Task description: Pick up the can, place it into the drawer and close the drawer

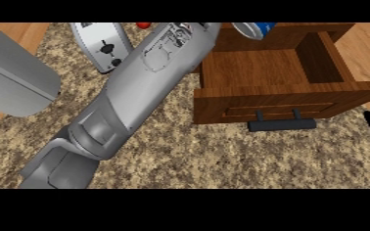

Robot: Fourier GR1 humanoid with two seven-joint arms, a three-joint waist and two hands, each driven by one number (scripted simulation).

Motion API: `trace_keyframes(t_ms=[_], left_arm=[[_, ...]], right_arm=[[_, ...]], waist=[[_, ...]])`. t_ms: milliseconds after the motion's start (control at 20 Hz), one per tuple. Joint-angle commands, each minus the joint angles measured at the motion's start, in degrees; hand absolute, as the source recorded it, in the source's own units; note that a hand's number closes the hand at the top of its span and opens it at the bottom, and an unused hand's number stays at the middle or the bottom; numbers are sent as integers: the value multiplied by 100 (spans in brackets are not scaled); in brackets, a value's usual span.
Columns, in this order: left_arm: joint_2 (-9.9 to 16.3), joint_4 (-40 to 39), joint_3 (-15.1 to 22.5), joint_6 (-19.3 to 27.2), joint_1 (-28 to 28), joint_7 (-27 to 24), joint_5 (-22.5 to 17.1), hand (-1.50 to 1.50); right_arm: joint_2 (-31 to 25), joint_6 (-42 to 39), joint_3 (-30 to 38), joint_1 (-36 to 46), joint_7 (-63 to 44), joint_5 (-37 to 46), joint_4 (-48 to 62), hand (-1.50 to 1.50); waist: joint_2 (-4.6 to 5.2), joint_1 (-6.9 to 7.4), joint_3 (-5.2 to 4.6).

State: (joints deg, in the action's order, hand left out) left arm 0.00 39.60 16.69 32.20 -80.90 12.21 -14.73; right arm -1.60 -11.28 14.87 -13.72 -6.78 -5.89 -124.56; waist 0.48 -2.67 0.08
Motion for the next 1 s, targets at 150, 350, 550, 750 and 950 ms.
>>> trace_keyframes(t_ms=[150, 350, 550, 750, 950], left_arm=[[0, -847, 390, 30, -326, -565, -480, 150], [0, -1097, 542, 121, -460, -418, -896, 150], [0, -1362, 863, 259, -465, -781, -962, 150], [0, -1438, 1080, 341, -186, -1177, -1141, 150], [0, -1735, 1168, 282, -378, -1307, -1189, 150]], right_arm=[[43, 38, -174, 120, -146, 89, -161, -150], [-16, -123, -103, -29, 131, 146, 89, -150], [-153, -60, 46, 353, -24, -12, 302, -150], [-186, -6, 81, 565, 54, 56, 532, -150], [-102, 85, -67, 642, -142, 79, 335, -150]], waist=[[32, -128, 2], [40, -193, 7], [72, -245, 9], [88, -263, 9], [102, -333, 7]])
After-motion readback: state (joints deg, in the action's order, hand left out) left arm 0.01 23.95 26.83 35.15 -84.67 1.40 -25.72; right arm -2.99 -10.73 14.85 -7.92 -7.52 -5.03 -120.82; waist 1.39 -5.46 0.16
